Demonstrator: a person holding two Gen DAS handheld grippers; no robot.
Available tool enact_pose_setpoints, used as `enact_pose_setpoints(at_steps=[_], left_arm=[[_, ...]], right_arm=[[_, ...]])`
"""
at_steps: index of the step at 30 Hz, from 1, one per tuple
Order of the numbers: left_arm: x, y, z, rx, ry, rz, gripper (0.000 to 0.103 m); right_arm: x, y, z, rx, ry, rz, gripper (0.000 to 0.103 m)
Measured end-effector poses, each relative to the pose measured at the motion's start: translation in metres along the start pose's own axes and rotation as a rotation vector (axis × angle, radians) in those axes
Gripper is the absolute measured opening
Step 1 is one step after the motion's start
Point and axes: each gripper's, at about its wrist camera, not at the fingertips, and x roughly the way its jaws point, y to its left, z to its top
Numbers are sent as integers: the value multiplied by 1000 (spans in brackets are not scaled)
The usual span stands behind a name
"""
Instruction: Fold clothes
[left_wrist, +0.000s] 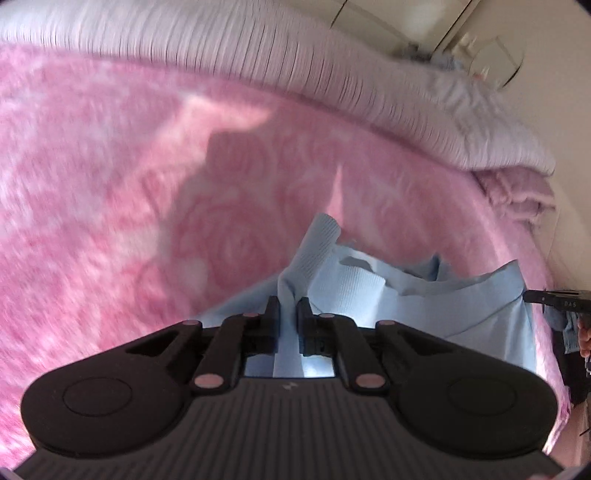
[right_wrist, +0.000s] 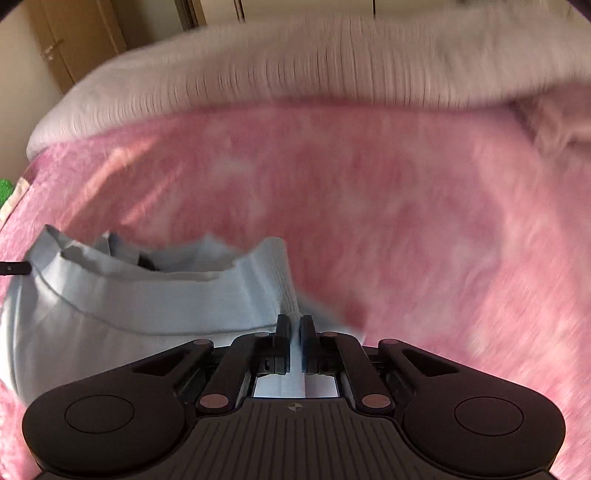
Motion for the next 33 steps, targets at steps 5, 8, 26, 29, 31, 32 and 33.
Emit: enact_pose_setpoints(at_steps=[5, 8, 26, 29, 31, 32, 33], left_arm=[[16, 7, 11, -10, -18, 19, 7], [28, 8, 13, 13, -5, 22, 6], [-43, 42, -51, -420, 97, 104, 37], [-78, 45, -93, -655, 92, 84, 39], [-88, 42, -116, -783, 83, 60, 40], [-93, 41, -128, -847, 78, 48, 41], [-98, 40, -140, -911, 73, 36, 42]], right_arm=[[24, 2, 10, -12, -3, -49, 3], [46, 2, 15, -14, 16, -69, 3], [14, -15, -10, 387, 107, -82, 45], [-27, -19, -47, 563, 145, -38, 47], [-47, -19, -81, 692, 188, -23, 48], [-51, -19, -93, 747, 193, -10, 48], [-55, -19, -104, 801, 197, 3, 48]])
